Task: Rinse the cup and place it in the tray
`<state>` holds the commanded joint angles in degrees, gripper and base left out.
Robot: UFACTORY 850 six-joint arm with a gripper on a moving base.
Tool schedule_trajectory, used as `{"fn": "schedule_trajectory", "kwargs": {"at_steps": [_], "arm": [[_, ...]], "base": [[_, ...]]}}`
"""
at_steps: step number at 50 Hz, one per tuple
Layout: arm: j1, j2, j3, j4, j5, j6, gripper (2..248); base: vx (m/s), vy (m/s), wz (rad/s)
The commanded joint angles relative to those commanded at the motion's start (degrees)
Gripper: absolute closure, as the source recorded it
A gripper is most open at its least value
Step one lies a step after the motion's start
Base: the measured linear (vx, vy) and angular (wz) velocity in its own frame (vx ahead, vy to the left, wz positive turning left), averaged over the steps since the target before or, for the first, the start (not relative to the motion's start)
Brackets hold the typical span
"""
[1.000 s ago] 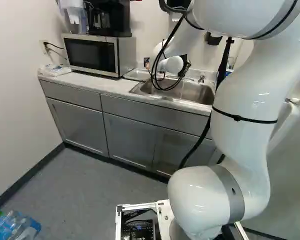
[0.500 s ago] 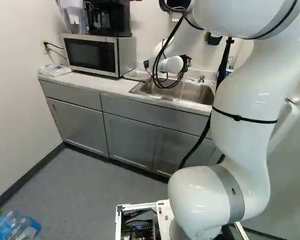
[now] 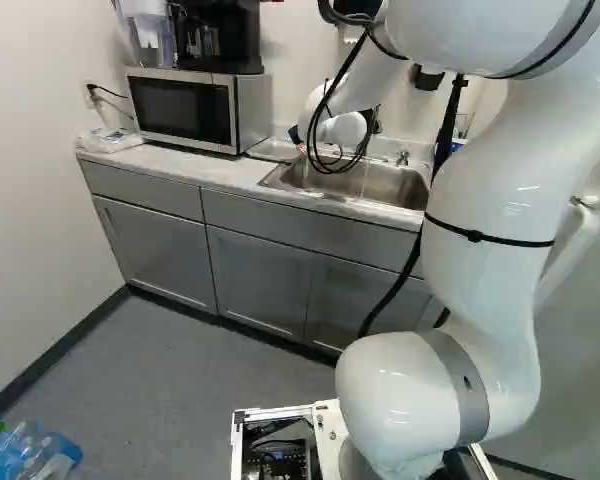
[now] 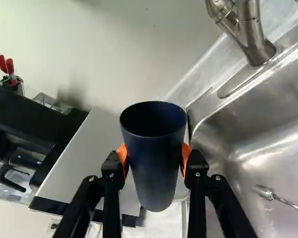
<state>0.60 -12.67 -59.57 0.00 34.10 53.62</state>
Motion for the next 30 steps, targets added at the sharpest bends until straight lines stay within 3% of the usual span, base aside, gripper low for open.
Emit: {"fn": "schedule_trajectory", "kwargs": {"at_steps": [30], "arm": [[0.0, 0.0, 0.0, 0.0, 0.0, -18.06, 128]], "base": [[0.0, 0.0, 0.0]]}}
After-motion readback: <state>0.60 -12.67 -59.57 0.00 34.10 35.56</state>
